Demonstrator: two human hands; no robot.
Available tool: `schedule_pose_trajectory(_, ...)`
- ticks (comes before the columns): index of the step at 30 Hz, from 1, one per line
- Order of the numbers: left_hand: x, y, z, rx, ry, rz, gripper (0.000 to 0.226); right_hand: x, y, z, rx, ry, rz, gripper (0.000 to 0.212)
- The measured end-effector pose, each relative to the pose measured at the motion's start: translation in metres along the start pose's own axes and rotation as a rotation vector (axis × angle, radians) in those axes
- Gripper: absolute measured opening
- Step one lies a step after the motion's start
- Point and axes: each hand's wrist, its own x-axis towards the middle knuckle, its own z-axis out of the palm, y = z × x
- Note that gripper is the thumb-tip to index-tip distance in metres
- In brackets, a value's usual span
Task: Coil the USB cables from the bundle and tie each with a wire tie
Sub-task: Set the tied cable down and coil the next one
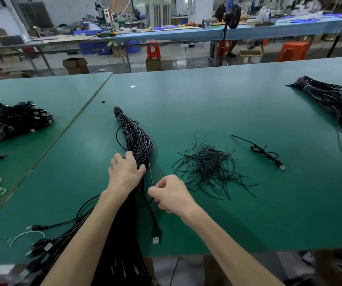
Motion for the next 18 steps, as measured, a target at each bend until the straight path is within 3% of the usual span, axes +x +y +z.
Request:
schedule_pose_trajectory(6,-0.007,0.01,0.003,0.074,0.04,0.021,0.039,-0.062,0.008,-0.006,0.103,-0.368,0.016,0.004)
schedule_pose_trajectory(12,-0.032,0.029,-0.006,0.138,0.287,0.142,0.034,-0.085,0.015,-0.027,0.099,-0.288,-0.049,0.008)
schedule_pose_trajectory(14,-0.039,0.041,-0.011,0.099,0.159,0.127,0.045,-0.092,0.013,-0.031,0.165,-0.327,-0.118,0.011)
schedule_pose_trajectory(16,-0.042,0.05,-0.015,0.003,-0.092,0.072,0.054,-0.099,0.011,-0.036,0.241,-0.342,-0.203,0.011)
schedule_pose_trajectory(18,-0.043,0.055,-0.02,-0.266,-0.355,0.084,0.044,-0.102,0.012,-0.045,0.287,-0.309,-0.261,0.011)
